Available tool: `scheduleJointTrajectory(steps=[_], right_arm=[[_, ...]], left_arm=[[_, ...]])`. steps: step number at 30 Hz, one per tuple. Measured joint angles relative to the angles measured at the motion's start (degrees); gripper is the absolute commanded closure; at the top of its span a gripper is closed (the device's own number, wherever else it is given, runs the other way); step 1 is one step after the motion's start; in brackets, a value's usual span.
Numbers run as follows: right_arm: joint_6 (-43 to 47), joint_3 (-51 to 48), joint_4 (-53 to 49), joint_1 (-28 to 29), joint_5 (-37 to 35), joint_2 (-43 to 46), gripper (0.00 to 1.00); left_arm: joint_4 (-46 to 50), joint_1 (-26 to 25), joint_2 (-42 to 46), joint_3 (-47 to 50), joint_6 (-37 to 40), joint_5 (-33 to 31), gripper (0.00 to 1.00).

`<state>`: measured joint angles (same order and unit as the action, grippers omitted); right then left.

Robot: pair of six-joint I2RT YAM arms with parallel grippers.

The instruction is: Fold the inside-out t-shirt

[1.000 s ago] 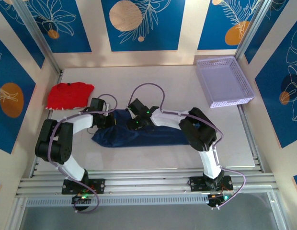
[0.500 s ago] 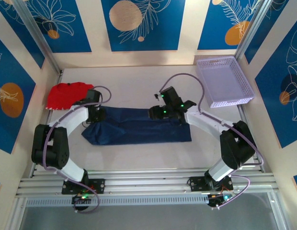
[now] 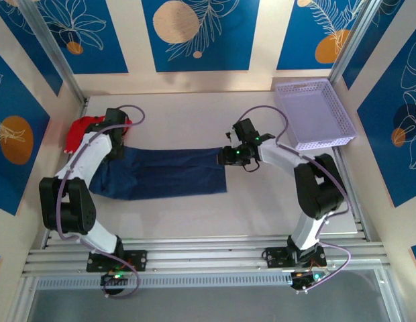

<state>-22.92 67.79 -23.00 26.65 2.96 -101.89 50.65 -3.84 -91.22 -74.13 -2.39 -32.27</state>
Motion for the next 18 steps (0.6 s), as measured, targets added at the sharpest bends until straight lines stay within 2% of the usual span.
scheduleJointTrajectory(steps=[9,14,18], right_arm=[[-0.7,8.3,1.7,3.8,2.6,-10.5,0.7],[-1.1,8.4,1.7,4.0,2.4,-12.8,0.75],[-1.1,8.4,1.8,3.7,2.5,-13.4,0.75]], left_arm=[[2.1,0.1,-3.7,-5.4,4.1,-2.1,1.0],[3.3,0.1,-3.9,-7.2,3.8,-0.7,1.0],[5.2,-0.4,-3.5,-7.3,2.3,1.9,1.0]])
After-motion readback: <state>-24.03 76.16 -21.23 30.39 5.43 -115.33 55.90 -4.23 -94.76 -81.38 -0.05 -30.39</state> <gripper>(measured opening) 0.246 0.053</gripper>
